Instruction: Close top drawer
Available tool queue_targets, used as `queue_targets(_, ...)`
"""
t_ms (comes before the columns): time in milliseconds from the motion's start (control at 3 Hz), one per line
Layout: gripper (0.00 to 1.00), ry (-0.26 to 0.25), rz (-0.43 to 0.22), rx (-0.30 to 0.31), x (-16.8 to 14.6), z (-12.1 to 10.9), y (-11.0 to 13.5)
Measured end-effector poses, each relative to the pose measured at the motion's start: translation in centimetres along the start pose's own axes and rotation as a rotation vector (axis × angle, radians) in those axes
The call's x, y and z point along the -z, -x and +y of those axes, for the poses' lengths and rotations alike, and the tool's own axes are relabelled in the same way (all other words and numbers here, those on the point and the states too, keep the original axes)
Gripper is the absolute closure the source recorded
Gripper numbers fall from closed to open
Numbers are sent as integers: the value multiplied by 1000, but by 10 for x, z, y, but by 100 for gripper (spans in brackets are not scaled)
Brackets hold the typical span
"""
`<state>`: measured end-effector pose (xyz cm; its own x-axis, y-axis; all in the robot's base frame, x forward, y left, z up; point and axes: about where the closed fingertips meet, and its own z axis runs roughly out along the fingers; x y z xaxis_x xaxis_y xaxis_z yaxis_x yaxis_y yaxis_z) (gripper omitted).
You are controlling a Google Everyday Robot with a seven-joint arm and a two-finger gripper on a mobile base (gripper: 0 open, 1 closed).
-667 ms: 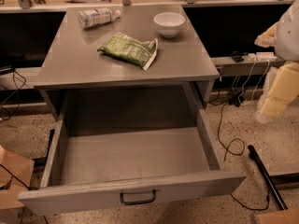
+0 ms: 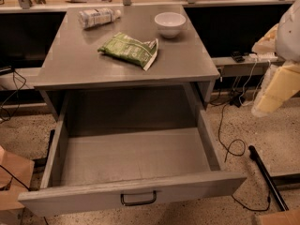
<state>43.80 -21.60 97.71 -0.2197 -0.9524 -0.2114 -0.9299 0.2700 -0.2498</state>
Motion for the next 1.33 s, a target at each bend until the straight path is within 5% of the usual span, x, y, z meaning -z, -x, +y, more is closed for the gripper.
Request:
queue_targets(333,41,51,-48,10,-14,17,3)
queue_targets(1000,96,269,-176,-41,-90,111,-13)
queue_targets(1333,100,286,-172,-46,-95,117,-16)
